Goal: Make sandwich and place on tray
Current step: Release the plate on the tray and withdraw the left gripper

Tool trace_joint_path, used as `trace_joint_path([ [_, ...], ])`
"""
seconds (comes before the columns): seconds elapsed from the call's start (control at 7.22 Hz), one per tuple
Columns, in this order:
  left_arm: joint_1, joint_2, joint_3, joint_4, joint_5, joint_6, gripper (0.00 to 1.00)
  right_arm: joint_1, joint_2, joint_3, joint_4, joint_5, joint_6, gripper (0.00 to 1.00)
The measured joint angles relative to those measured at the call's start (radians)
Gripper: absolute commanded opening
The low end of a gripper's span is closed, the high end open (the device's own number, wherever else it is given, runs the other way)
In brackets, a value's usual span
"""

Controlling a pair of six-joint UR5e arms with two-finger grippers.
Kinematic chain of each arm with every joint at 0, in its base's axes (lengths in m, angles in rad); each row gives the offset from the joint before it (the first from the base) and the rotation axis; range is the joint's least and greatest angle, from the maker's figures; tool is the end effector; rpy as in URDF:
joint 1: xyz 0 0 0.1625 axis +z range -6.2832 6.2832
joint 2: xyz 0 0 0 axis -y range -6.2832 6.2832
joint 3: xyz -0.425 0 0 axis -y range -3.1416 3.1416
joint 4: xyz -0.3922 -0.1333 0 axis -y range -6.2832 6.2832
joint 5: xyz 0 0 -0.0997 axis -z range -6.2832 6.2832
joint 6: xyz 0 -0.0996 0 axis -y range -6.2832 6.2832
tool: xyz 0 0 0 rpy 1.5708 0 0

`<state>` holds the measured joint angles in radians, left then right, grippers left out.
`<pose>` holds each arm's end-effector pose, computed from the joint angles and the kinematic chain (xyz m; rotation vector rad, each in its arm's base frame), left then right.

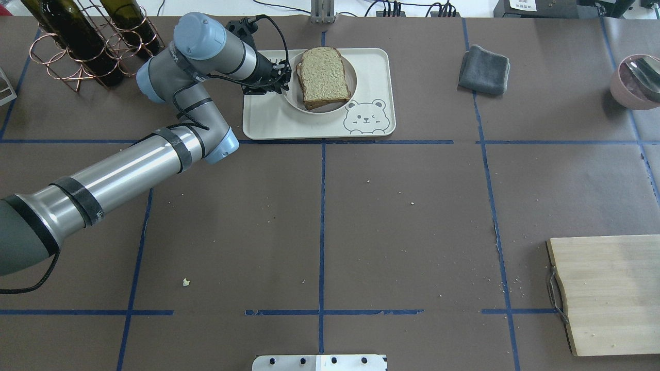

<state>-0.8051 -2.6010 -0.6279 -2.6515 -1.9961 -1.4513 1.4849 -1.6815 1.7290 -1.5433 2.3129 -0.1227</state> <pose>0.5418 -0.6966 0.2909 0.1771 1.2000 -0.3519 0.0272 -0.4537 0.6320 0.0854 -0.7420 -0.2267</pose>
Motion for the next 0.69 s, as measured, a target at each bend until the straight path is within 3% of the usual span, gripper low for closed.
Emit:
trace_joint_path([
  [0.28, -0.025, 0.009, -0.055, 0.013, -0.025, 0.052, 1.00, 0.000, 0.005, -0.012, 0.003, -0.001, 0.001, 1.00],
  [0.42, -0.047, 0.047, -0.156, 0.072, -0.058, 0.082, 1.00, 0.000, 0.006, -0.014, 0.004, -0.001, 0.002, 1.00],
  [0.69, -0.071, 0.213, -0.528, 0.358, -0.095, 0.212, 1.00, 0.000, 0.005, -0.015, 0.005, -0.001, 0.008, 1.00],
])
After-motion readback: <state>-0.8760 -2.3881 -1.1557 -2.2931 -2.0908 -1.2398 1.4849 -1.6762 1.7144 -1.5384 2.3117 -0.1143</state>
